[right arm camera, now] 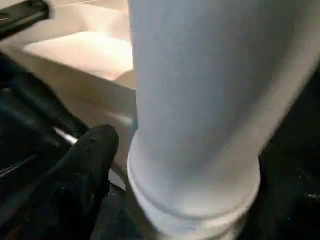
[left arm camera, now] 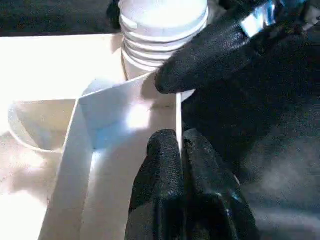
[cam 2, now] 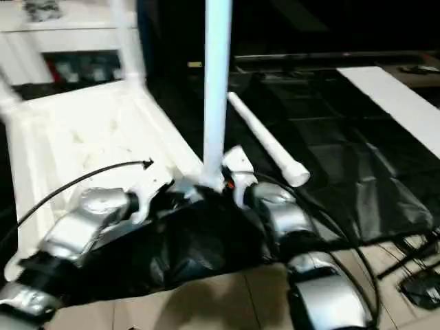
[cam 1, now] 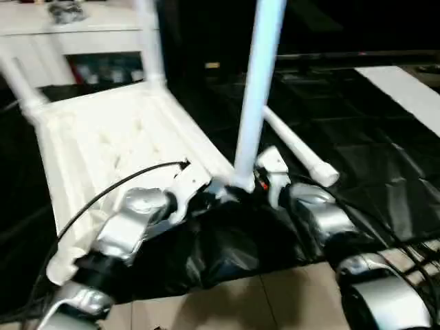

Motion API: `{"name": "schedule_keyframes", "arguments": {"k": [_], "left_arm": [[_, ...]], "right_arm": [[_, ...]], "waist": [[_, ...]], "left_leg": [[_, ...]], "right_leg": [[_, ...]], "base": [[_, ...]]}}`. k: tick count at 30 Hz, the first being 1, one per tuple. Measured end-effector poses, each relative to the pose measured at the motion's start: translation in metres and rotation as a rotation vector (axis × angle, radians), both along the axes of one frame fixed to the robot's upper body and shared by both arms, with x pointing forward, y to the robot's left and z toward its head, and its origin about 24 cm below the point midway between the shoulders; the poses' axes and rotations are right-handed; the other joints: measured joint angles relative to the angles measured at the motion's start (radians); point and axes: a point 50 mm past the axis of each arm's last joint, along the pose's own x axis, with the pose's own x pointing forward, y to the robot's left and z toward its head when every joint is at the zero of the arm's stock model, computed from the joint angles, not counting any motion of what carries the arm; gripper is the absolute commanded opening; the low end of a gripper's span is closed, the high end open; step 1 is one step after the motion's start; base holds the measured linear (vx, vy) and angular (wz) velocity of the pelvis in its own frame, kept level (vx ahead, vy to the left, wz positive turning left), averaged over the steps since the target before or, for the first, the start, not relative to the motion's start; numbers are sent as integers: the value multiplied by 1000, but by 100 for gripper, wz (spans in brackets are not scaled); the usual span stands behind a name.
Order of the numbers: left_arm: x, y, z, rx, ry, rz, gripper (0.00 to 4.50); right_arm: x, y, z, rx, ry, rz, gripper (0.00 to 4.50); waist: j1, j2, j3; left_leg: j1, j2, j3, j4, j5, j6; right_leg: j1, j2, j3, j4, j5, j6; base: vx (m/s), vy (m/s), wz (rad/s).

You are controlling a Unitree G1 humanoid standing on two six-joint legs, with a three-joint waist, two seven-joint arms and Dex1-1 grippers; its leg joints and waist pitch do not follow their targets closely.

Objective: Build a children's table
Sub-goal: Rotate leg to tighten

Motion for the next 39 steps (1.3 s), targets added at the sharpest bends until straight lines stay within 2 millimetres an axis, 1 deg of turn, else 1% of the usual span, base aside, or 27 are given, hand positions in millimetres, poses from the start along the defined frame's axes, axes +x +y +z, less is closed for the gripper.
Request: {"name": "schedule_keyframes", "arguments": {"k": [5,9,11,14,16,22,25,27,29,32,34,35,36,39], "left_arm": [[-4,3,1,-2,24,-82,0],[-7,7,2,-8,51,-132,0],[-9,9,2,-7,59,-146,0],[-10,10,1,-11,71,-163,0],[-11,9,1,-12,75,-168,0],[-13,10,1,-14,84,-188,0],[-12,9,1,-15,77,-179,0],[-11,6,0,-13,66,-160,0],[-9,3,-1,-17,51,-115,0],[-1,-2,-4,-31,26,35,0],[6,-9,-4,-29,6,158,0],[7,-13,-4,-31,3,193,0],[9,-19,-5,-41,4,237,0],[10,-26,-4,-44,-5,301,0]], "right_arm": [[-7,-13,4,-38,8,149,393],[-13,-19,7,-45,16,236,393],[-15,-20,8,-45,22,260,365],[-15,-20,8,-42,35,272,348],[-16,-19,8,-40,39,276,323],[-19,-17,8,-26,55,297,282],[-20,-17,7,-20,64,287,277],[-20,-18,5,-13,62,250,273],[-17,-17,4,-4,55,180,273],[-7,-4,-1,29,37,-30,272],[3,11,-3,62,43,-216,272],[6,14,-3,63,40,-274,272],[9,18,-3,62,40,-333,272],[13,25,-2,63,25,-421,272]], "waist": [[21,-1,1],[27,-3,1],[28,-3,1],[28,-3,1],[28,-3,1],[32,-3,1],[34,-3,1],[34,-3,1],[29,-3,1],[9,-3,1],[-12,-3,1],[-18,-3,1],[-23,-3,1],[-24,-2,1]], "left_leg": [[-1,0,0,2,0,1],[-1,0,0,2,1,1],[-1,0,0,2,1,1],[-1,0,0,2,1,1],[-1,0,0,2,1,1],[-1,0,0,2,1,1],[-1,0,0,2,1,1],[-1,0,0,2,1,1],[1,0,0,2,1,1],[3,0,0,1,1,1],[2,0,0,1,1,0],[2,0,-1,1,1,0],[2,-1,0,0,1,0],[2,-1,0,-2,1,0]], "right_leg": [[0,-1,0,0,0,0],[0,-1,0,0,0,0],[0,-1,0,0,0,0],[0,-1,0,0,0,0],[0,-1,0,1,0,0],[0,-1,0,1,0,0],[0,-1,0,1,0,0],[1,-1,0,1,0,0],[2,-1,0,1,0,0],[2,-1,1,2,2,0],[2,-1,0,2,4,0],[1,-1,0,2,4,1],[1,-1,1,1,4,1],[1,-1,1,0,3,2]], "base": [[0,0,0],[0,0,0],[0,0,0],[0,0,0],[0,0,0],[0,0,0],[0,0,0],[0,0,0],[0,0,0],[0,0,0],[0,0,0],[0,0,0],[0,0,0],[0,0,0]]}}
